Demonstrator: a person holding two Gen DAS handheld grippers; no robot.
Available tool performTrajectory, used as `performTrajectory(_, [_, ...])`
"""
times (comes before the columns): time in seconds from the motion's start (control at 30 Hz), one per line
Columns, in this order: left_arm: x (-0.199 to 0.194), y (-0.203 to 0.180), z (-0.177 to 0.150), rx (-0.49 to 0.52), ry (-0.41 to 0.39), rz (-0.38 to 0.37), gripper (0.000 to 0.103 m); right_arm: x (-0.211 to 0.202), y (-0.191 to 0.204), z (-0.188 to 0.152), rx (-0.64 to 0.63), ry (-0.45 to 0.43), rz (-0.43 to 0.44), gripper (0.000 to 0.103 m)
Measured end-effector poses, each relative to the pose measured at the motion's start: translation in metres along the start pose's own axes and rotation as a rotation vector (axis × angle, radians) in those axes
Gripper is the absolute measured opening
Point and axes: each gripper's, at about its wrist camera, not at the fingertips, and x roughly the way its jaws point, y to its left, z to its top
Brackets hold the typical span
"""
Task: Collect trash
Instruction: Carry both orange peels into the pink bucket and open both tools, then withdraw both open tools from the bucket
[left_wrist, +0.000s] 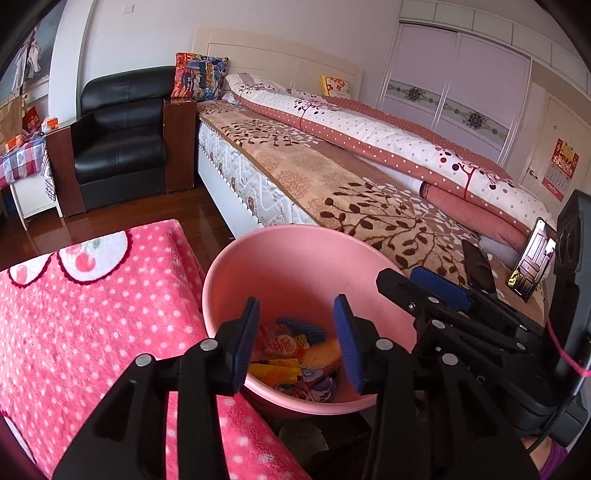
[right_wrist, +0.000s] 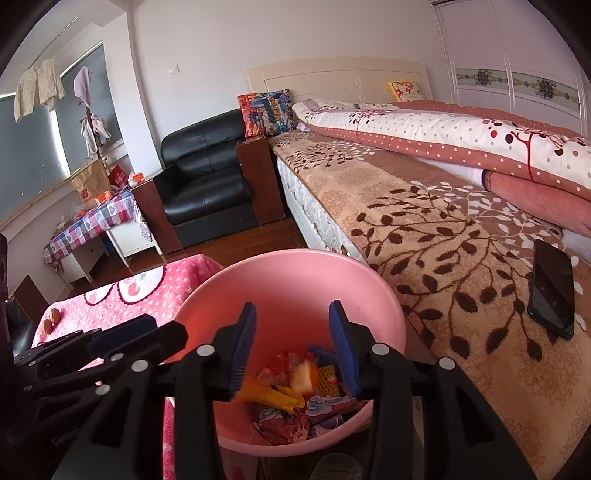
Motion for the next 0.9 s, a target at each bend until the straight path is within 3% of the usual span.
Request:
performTrajectory(0.43, [-0.029,0.003,-0.004,0.006,-0.03,0.013,0.046,-0.037,0.009,-0.005,0.028,-0.031,0.032,0.056])
performTrajectory(0.63, [-0.049,0.008,-0.009,0.004,-0.046,0.041,0.046,-0.06,0.016,-0.016,0.047,-0.04,0.058,0.074])
performTrajectory(0.9, [-0.082,0.007,-0.02,0.03,-0.095,0.083,0.046,-0.084,0.033,-0.026,0.034,-0.043,0.068,0.075])
